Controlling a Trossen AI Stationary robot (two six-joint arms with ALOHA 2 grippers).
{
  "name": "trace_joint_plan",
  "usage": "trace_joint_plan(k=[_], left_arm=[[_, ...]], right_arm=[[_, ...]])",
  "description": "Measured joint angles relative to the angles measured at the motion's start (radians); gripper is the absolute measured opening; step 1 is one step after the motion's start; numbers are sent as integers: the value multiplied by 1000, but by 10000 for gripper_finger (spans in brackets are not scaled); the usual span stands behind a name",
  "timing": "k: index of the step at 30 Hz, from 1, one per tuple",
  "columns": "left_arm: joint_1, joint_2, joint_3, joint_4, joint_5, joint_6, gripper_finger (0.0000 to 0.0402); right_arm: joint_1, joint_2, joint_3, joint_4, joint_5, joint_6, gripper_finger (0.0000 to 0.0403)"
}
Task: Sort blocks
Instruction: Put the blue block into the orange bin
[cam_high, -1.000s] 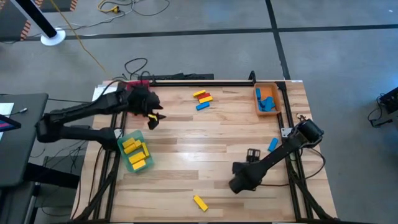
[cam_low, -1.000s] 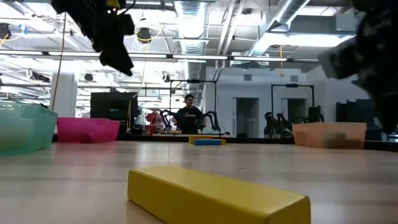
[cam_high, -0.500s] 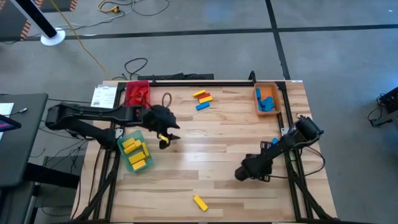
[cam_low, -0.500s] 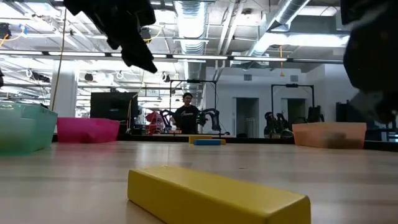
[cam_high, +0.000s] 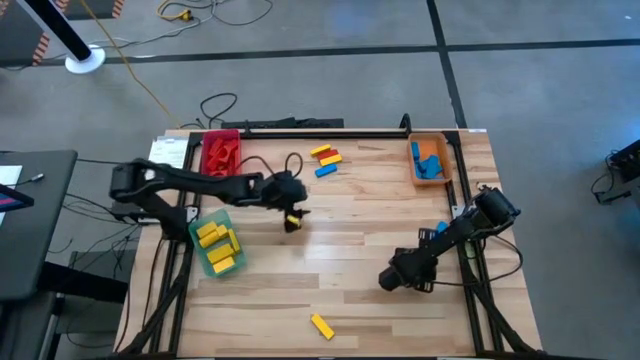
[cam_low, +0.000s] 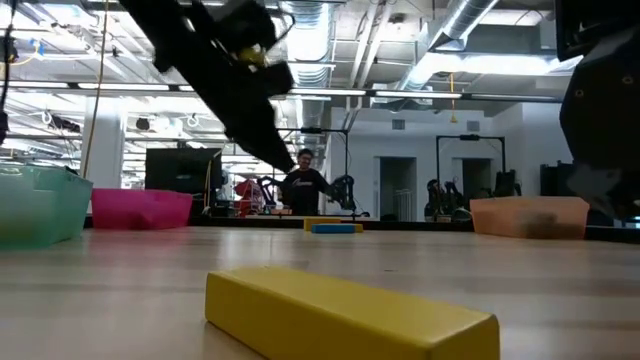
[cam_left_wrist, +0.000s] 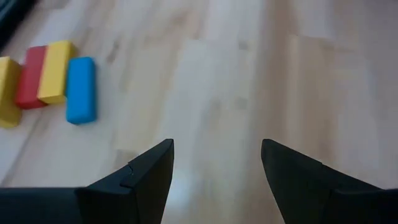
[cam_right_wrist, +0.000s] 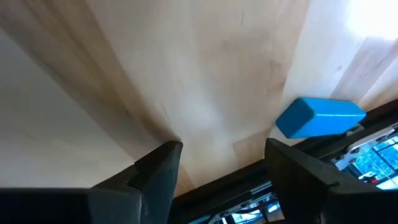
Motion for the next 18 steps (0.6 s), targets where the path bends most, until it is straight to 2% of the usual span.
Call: trace_joint_plan(k=[7, 12, 16, 18], left_arm=[[182, 158, 0, 216, 10, -82, 238], [283, 272, 35, 248, 162, -129, 238], [293, 359, 97, 234, 156, -110, 238], [287, 391, 136, 222, 109, -106, 238]], right_arm=[[2, 0, 31, 12, 30, 12, 255], [2, 0, 74, 26, 94, 13, 255], [-5, 0, 116, 55, 168, 7, 255], [-12, 0, 135, 69, 190, 5, 255]])
